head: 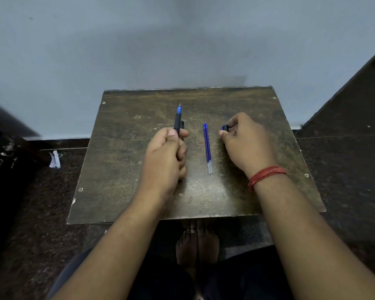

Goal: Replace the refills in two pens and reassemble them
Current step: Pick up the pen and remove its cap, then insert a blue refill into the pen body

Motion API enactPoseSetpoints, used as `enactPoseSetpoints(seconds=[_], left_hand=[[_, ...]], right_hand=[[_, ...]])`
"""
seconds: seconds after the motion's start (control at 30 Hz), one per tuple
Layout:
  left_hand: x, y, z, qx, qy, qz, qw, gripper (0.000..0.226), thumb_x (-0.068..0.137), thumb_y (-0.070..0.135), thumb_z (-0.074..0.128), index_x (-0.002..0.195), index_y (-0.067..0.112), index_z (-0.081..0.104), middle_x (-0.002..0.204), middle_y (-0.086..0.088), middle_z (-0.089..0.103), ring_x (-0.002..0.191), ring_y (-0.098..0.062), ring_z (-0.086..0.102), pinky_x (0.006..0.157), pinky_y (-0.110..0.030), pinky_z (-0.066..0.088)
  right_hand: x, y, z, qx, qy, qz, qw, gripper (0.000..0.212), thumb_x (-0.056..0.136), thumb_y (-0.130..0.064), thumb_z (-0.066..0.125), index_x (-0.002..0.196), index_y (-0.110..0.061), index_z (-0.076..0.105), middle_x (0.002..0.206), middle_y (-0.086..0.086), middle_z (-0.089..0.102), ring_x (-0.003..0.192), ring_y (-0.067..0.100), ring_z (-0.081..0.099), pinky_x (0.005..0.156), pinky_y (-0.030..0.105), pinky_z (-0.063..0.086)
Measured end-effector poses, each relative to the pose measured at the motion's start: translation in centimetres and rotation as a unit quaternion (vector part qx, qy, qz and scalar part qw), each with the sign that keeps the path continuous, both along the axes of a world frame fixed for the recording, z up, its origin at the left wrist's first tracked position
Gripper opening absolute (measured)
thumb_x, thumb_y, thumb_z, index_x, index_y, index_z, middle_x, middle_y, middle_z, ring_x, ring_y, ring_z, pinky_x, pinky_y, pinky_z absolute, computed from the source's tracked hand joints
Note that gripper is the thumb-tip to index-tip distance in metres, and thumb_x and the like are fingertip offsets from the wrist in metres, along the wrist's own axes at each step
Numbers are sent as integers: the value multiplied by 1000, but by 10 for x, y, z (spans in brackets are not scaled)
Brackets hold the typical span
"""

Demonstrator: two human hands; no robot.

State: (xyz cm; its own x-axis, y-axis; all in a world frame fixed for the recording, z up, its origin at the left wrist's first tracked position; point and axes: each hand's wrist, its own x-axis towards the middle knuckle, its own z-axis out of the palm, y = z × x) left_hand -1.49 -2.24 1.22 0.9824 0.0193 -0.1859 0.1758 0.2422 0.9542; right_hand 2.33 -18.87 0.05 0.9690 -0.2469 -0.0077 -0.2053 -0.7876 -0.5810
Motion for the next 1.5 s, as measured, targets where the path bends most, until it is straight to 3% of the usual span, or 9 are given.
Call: enactPoseSetpoints(seconds=[0.23,0.33,0.43,0.53,0.73,0.97,1.13,1.33,1.5], left_hand=[[-1,2,0,21,6,-4,1000,28,107,22,35,96,12,59,55,6,43,41,-7,26,40,-21,21],[-1,1,-1,23,10,-9,1000,28,108,24,35,96,12,59,55,6,42,40,-6,26,40,-20,21],[-2,-1,1,25,15,-22,999,29,108,23,35,96,10,58,55,4,41,39,-6,26,39,-19,21],[-5,-5,2,27,17,-48,998,28,108,20,35,97,5,56,57,0,41,39,-6,26,39,-17,20],[-6,-7,3,-25,29,-103,994,28,107,20,36,96,4,56,55,0,41,39,-5,25,38,-15,20],[-6,-8,4,-88,55,-130,986,28,107,20,34,91,8,53,54,6,29,39,-2,19,36,-12,18],[-6,-8,6,-105,54,-143,983,28,107,19,33,89,9,51,51,7,29,39,-2,18,37,-11,17],[-6,-7,8,-142,61,-148,977,29,107,19,33,86,10,51,52,6,28,39,-2,16,37,-10,16],[-6,-9,6,-104,47,-114,987,30,108,19,33,86,10,51,50,7,29,39,-2,17,38,-12,15]], right_hand=[[-1,-1,4,-69,33,3,997,24,94,-43,61,97,-21,54,89,0,63,86,23,59,70,37,49],[-2,-2,13,-57,-43,-5,997,23,97,-44,56,99,-21,55,86,-3,61,81,20,57,65,33,45],[-5,7,24,109,-115,18,987,19,98,-41,56,94,-23,59,78,-4,62,71,14,58,58,27,43],[-13,27,26,323,-45,76,942,26,98,-39,59,90,-15,65,78,6,69,65,11,61,61,24,48],[-10,29,21,502,-15,75,862,11,91,-18,71,83,-12,66,66,2,63,57,12,56,48,16,40],[-7,25,16,550,-16,73,832,10,91,-11,68,92,0,68,74,15,61,60,21,53,58,30,42],[-6,24,19,580,-15,79,811,10,92,-5,63,82,-6,65,70,11,58,59,20,50,57,27,39],[-7,22,24,605,-8,135,785,16,98,0,50,90,-4,64,71,4,62,54,14,55,57,22,45],[-5,25,18,589,-27,98,802,26,89,-23,67,106,-3,69,85,4,67,69,14,62,65,25,51]])
